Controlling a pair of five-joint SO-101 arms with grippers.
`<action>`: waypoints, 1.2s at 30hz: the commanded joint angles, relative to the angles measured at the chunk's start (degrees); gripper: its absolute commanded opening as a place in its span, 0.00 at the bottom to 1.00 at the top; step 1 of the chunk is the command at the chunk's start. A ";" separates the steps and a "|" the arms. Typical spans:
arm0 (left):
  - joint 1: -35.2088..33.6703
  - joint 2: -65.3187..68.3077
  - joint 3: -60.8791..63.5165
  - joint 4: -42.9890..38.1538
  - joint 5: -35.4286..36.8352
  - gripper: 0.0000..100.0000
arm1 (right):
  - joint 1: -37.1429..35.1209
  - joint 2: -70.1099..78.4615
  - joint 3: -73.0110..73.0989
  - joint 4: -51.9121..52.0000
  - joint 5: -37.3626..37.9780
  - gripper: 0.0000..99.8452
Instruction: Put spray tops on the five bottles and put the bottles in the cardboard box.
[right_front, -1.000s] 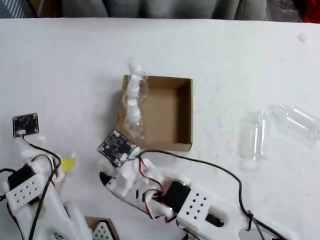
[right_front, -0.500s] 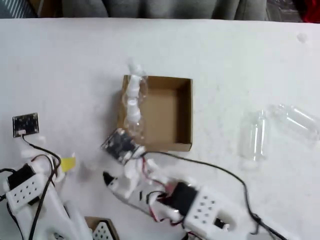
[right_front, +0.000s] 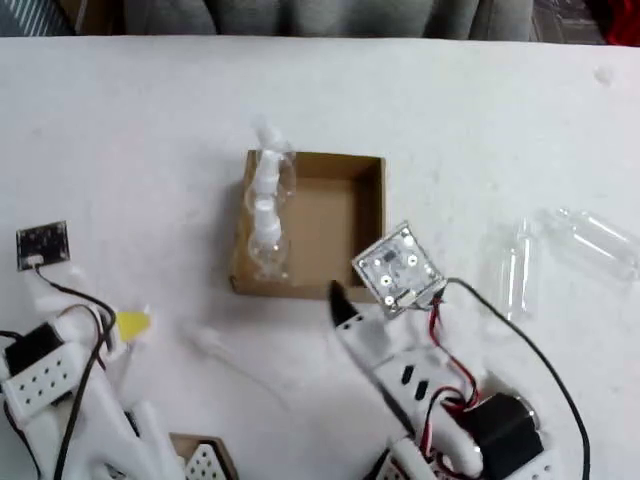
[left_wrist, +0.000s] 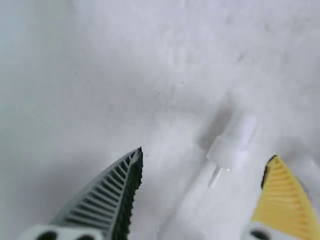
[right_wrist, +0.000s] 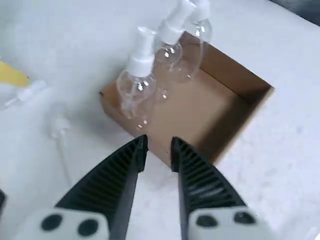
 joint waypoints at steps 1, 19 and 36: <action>4.18 0.84 -12.75 14.77 0.88 0.35 | 8.66 1.98 -2.46 2.33 4.84 0.02; 43.03 1.01 -16.44 21.36 12.48 0.35 | 40.92 29.32 -2.99 -8.04 18.02 0.02; 38.55 9.19 -3.78 7.47 12.48 0.34 | 41.27 31.08 -2.99 -10.07 18.11 0.02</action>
